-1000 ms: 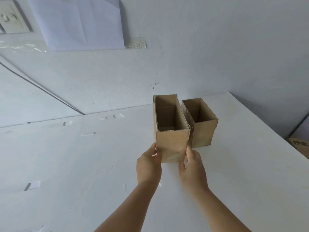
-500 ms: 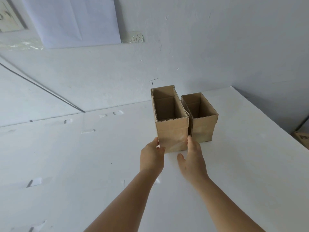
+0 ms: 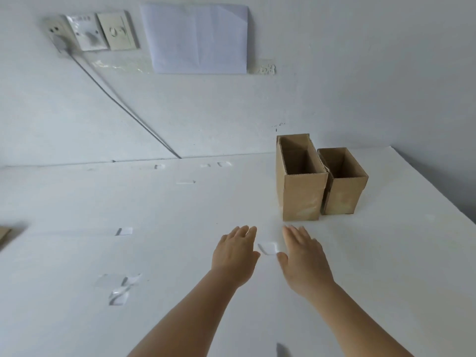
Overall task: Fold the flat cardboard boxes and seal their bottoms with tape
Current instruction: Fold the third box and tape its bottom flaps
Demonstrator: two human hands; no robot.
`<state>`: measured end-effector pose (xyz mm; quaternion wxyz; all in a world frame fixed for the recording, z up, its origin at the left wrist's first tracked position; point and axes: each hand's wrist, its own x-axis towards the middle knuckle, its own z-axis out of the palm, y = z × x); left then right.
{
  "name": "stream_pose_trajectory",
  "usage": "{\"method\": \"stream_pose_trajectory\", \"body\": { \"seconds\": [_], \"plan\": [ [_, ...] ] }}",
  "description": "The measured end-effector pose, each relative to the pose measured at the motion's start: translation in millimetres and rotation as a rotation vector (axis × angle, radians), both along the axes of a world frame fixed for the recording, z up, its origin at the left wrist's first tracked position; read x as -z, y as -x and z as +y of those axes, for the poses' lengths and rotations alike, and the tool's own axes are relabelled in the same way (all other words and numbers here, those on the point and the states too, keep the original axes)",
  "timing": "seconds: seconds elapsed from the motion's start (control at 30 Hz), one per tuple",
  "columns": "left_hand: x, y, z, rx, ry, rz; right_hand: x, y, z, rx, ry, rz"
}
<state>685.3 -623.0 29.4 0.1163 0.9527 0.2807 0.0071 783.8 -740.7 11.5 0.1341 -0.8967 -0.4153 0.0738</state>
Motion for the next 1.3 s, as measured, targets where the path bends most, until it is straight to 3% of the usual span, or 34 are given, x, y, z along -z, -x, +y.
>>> {"method": "stream_pose_trajectory", "body": {
  "seconds": [0.33,0.83,1.3],
  "plan": [
    [-13,183,21,-0.111,-0.097,-0.016,-26,159,39,-0.213,0.02,0.012],
    [-35,512,40,-0.447,-0.138,-0.116,-38,448,103,-0.527,-0.026,0.068],
    [-28,652,103,-0.689,-0.118,-0.131,-31,578,202,-0.747,0.013,0.064]
  ]
}}
